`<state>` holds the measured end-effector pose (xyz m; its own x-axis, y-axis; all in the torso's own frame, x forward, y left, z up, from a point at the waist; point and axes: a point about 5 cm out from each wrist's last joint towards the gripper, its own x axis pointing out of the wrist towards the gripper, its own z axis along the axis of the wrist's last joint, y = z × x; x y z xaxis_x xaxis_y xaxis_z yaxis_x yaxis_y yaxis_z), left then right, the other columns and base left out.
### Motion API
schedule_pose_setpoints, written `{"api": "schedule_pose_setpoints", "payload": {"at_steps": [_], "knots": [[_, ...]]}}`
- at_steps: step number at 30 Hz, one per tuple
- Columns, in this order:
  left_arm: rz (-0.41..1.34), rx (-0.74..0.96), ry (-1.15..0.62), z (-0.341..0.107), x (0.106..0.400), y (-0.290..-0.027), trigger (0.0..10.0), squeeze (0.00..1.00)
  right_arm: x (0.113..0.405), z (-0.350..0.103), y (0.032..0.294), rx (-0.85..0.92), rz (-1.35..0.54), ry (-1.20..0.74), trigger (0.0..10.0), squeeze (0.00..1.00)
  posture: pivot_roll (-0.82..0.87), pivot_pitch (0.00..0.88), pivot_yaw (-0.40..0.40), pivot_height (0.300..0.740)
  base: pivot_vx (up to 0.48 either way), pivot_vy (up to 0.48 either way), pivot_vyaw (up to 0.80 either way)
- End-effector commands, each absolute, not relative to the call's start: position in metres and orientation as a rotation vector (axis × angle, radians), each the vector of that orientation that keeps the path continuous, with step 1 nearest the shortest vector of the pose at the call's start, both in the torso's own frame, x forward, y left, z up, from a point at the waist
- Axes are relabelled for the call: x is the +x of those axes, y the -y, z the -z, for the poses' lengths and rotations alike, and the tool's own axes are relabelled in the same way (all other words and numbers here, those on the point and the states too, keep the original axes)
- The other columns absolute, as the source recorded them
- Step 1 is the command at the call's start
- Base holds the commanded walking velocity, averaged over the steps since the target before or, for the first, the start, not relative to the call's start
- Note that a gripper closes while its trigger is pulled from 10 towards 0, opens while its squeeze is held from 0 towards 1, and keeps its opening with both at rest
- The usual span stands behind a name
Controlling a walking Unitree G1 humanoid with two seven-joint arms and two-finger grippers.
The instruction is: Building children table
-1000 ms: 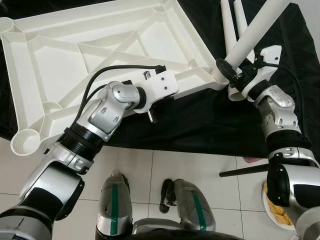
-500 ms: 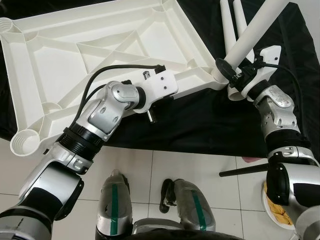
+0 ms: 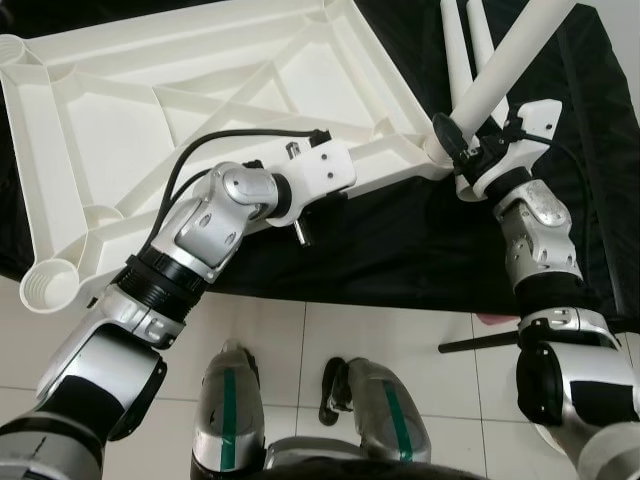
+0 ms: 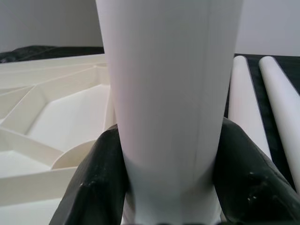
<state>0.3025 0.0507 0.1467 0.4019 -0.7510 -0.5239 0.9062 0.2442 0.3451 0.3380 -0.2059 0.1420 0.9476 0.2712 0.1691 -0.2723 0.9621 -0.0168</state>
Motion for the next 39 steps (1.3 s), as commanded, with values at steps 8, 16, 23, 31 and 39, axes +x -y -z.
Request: {"api": "schedule_pose_setpoints", "payload": {"at_steps": [8, 16, 23, 31, 39], "knots": [[1.244, 0.688, -0.369, -0.128, 0.29, -0.05, 10.0, 0.0, 0.332, -0.137, 0.202, 0.045, -0.031, 0.139, 10.0, 0.0, 0.08, 0.066, -0.063, 0.74, 0.0, 0.0, 0.0], [1.246, 0.689, -0.372, -0.127, 0.289, -0.05, 10.0, 0.0, 0.33, -0.136, 0.191, 0.065, 0.09, 0.107, 10.0, 0.0, 0.09, 0.062, -0.065, 0.74, 0.0, 0.0, 0.0], [1.246, 0.688, -0.372, -0.127, 0.288, -0.05, 10.0, 0.0, 0.325, -0.136, 0.175, 0.094, 0.176, 0.066, 10.0, 0.0, 0.09, 0.057, -0.073, 0.74, 0.0, 0.0, 0.0], [1.245, 0.685, -0.373, -0.127, 0.288, -0.05, 10.0, 0.0, 0.319, -0.135, 0.165, 0.147, 0.383, -0.009, 10.0, 0.0, 0.09, 0.06, -0.075, 0.74, 0.0, 0.0, 0.0], [1.245, 0.684, -0.374, -0.127, 0.288, -0.05, 10.0, 0.0, 0.316, -0.141, 0.16, 0.162, 0.425, -0.002, 10.0, 0.0, 0.09, 0.068, -0.072, 0.74, 0.0, 0.0, 0.0]]}}
